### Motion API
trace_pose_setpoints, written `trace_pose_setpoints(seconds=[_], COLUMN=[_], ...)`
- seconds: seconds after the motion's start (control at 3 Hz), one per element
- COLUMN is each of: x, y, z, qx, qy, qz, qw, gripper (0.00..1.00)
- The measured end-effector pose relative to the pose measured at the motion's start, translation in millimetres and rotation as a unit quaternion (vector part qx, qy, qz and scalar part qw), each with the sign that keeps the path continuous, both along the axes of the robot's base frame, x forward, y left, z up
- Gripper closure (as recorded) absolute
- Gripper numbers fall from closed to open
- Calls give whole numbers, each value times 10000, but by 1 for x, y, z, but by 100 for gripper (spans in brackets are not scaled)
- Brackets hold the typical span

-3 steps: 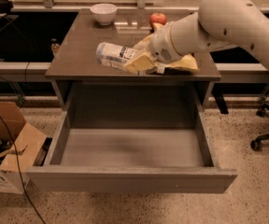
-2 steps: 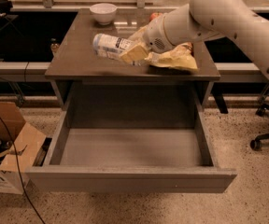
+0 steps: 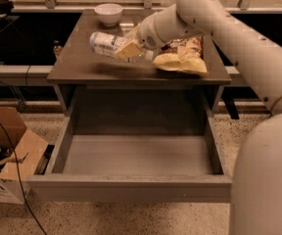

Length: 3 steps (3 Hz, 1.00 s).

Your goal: Pick blue plastic bottle from top drawer and place on counter

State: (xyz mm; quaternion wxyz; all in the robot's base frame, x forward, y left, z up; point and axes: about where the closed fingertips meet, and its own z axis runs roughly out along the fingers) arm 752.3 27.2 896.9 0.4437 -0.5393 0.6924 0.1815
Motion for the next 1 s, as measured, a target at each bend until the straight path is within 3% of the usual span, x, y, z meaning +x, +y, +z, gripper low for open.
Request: trace_pose_setpoints(seconds=[0.33, 0.67, 1.0], x=[24, 24, 24], y=[15, 17, 19], z=[-17, -18, -20], qx=[14, 22, 22], qy=[121, 122, 136], qz=[34, 46, 61], qw=[9999, 9999, 9999], gripper=[35, 12, 0])
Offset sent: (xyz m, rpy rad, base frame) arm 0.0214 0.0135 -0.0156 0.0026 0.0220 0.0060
